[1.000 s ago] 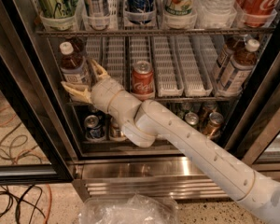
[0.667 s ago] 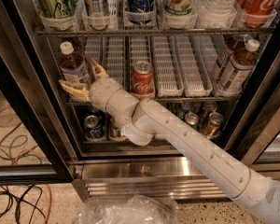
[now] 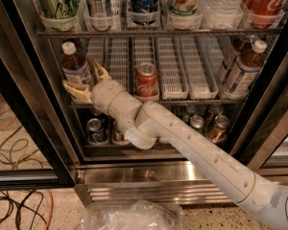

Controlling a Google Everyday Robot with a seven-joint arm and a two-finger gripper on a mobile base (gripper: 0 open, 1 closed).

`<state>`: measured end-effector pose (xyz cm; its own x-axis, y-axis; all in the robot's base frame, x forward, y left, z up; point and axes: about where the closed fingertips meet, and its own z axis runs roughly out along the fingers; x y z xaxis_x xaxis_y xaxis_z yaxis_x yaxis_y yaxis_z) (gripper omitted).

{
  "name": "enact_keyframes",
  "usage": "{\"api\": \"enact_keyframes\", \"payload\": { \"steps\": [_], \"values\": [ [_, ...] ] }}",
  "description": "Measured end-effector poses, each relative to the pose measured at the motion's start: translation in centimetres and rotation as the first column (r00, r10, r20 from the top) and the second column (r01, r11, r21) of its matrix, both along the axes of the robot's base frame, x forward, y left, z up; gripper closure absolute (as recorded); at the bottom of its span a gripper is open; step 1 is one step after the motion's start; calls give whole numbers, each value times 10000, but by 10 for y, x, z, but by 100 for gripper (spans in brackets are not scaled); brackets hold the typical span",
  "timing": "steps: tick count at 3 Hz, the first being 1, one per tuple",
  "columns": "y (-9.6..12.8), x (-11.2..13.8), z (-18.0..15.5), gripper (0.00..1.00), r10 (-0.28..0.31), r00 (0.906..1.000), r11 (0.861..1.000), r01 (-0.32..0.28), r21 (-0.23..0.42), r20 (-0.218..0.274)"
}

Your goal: Pick blue plastic bottle from middle shelf of fridge

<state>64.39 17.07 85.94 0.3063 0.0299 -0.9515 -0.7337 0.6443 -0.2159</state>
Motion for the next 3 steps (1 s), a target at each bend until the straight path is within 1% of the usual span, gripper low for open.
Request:
{"api": "enact_keyframes", "payload": {
  "steps": [1, 2, 3],
  "values": [
    [0, 0, 0, 81, 0, 10000, 10000, 0, 0, 0],
    [0, 0, 0, 100, 0, 10000, 10000, 0, 0, 0],
    [0, -1, 1, 100, -1, 10000, 10000, 1, 29, 29]
  ]
}}
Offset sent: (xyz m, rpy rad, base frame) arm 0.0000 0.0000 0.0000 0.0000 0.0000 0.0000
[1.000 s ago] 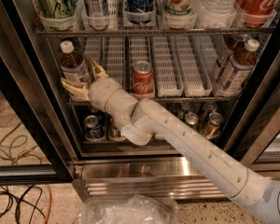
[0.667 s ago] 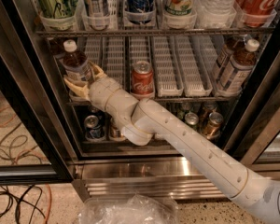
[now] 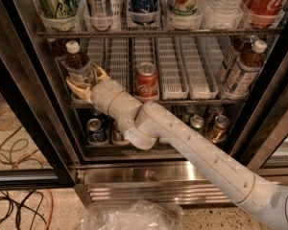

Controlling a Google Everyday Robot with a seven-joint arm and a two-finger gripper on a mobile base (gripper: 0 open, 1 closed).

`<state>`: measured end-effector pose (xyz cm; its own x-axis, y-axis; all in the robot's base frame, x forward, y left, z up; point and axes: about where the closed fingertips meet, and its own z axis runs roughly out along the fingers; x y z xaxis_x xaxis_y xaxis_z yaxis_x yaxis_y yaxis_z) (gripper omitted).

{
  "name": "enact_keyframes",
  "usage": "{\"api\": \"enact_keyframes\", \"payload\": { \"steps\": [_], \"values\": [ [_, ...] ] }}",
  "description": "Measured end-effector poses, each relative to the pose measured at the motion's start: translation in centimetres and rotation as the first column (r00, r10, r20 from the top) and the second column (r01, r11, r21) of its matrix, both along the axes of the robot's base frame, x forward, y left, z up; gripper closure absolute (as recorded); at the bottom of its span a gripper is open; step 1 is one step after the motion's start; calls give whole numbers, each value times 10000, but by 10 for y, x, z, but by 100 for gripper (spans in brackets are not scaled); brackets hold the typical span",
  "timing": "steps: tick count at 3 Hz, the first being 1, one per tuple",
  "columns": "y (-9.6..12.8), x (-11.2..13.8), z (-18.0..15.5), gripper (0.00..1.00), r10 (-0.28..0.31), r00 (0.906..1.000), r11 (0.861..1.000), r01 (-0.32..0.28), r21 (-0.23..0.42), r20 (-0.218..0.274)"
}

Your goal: Pick blue plastic bottle from middle shelf of fridge

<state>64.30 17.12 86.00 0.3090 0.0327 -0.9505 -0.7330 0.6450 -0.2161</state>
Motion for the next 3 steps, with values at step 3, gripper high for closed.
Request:
{"api": "enact_keyframes", "payload": {
  "steps": [3],
  "values": [
    [-7, -26, 45, 100, 101, 9767, 9910, -385, 1286, 2142]
  ]
}}
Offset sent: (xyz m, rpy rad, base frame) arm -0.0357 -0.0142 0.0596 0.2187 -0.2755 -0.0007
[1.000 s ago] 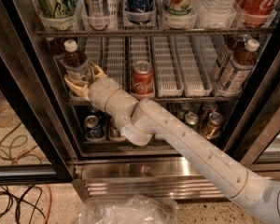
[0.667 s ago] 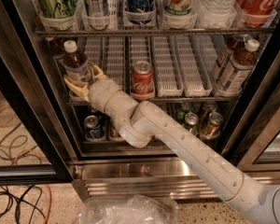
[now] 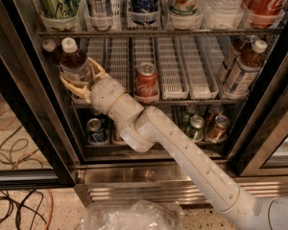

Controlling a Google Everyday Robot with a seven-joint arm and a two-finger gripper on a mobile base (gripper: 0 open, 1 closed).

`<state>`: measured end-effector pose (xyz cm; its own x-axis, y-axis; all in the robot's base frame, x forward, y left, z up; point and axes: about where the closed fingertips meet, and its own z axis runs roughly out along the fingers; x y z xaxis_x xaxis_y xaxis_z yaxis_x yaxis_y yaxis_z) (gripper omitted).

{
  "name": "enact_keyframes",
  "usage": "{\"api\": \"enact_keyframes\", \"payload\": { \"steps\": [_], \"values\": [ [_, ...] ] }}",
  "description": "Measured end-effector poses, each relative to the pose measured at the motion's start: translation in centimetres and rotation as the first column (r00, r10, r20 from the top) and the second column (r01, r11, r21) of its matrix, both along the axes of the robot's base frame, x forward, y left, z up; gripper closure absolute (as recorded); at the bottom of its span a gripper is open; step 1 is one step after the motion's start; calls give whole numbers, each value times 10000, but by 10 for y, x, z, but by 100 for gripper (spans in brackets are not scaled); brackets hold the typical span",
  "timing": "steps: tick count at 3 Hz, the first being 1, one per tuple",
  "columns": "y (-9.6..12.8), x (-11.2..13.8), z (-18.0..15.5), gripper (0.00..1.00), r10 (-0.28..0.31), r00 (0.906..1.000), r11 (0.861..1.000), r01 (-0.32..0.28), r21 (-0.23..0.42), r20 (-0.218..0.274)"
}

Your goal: Pick blue plastic bottle from middle shelf of fridge

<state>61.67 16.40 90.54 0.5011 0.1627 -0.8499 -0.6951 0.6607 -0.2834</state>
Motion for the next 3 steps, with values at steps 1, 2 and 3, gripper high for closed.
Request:
{"api": "enact_keyframes", "payload": {
  "steps": [1, 2, 3],
  "values": [
    [0, -6, 3, 100, 264, 9993, 9996, -262, -92, 249],
    [-7, -14, -10, 100, 370, 9992, 9976, -378, -573, -155],
    [-20, -26, -25, 100, 195, 9972, 9952, -264, -945, -728]
  ]
}}
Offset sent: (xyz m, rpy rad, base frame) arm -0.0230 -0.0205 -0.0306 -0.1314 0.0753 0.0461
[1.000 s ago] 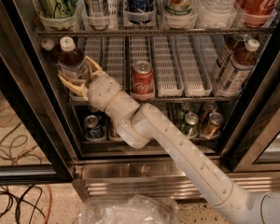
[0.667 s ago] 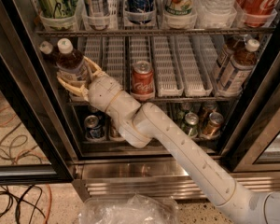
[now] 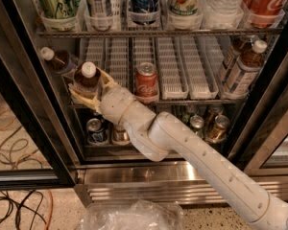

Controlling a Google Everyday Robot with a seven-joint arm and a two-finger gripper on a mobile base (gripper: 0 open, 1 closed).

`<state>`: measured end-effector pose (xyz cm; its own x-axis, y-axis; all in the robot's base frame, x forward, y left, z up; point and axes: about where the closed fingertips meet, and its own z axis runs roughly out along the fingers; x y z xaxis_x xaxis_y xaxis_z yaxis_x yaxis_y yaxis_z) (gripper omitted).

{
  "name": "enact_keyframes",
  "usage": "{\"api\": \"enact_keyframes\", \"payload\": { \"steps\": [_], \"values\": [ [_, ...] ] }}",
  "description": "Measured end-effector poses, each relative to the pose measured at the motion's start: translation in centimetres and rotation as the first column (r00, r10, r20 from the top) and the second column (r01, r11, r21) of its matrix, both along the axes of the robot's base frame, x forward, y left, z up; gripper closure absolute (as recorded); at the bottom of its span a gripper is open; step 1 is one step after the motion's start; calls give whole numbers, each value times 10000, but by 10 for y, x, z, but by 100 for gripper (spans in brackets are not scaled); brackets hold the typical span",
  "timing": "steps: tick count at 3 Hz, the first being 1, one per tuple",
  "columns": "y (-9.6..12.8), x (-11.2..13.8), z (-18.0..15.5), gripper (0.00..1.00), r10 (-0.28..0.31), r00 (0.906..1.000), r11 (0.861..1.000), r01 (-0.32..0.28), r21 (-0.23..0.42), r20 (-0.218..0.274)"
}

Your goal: Pick blue plastic bottle from middle shelf of fridge

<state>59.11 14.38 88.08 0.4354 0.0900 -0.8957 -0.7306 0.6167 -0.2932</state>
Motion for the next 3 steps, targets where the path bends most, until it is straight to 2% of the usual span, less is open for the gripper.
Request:
{"api": "enact_keyframes", "payload": {
  "steps": [1, 2, 3],
  "values": [
    [-14, -15, -12, 100, -287, 9984, 9994, 277, -227, -484],
    [-22, -28, -20, 100, -416, 9967, 9981, 383, -478, -704],
    [-18, -34, -10, 100, -163, 9995, 9966, 140, -810, -275]
  ]
}}
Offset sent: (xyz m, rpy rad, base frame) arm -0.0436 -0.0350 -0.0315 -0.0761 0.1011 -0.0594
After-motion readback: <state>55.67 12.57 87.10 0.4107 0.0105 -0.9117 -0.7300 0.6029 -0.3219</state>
